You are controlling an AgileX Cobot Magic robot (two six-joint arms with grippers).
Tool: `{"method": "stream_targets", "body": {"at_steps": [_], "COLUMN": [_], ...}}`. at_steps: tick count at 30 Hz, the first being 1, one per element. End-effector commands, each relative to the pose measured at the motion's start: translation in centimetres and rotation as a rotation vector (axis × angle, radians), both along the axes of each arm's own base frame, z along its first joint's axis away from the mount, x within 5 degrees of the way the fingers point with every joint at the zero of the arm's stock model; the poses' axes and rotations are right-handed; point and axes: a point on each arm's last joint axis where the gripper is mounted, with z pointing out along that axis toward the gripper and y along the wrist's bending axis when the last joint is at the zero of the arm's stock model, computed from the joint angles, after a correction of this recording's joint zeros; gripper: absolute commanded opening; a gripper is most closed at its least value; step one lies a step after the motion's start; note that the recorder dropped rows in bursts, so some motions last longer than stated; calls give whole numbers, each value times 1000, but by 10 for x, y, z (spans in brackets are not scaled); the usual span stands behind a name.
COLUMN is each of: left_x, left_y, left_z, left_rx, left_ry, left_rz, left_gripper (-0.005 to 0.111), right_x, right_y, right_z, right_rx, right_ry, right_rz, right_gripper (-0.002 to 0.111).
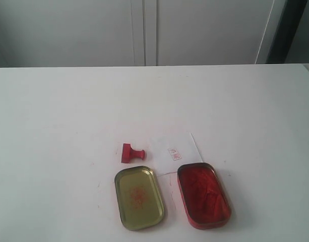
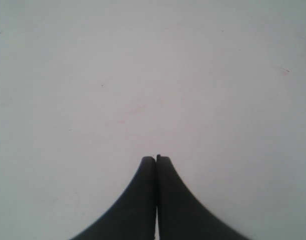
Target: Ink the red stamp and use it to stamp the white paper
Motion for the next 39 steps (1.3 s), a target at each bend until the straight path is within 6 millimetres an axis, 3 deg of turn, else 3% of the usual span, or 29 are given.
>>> {"method": "stream_targets", "body": {"at_steps": [1, 39], "left_x": [-1, -1], "left_y": [0, 0], "left_z": [-4, -4], "left_rx": [0, 0], "left_ry": [21, 21], "left_rz": [0, 0], "left_gripper": [0, 0], "right_x": [0, 0], "right_y": [-1, -2], "right_z": [-1, -1], "right_rx": [-43, -38], "right_ry": [-10, -10], "right_rz": [-4, -8], "right_gripper": [0, 0]}}
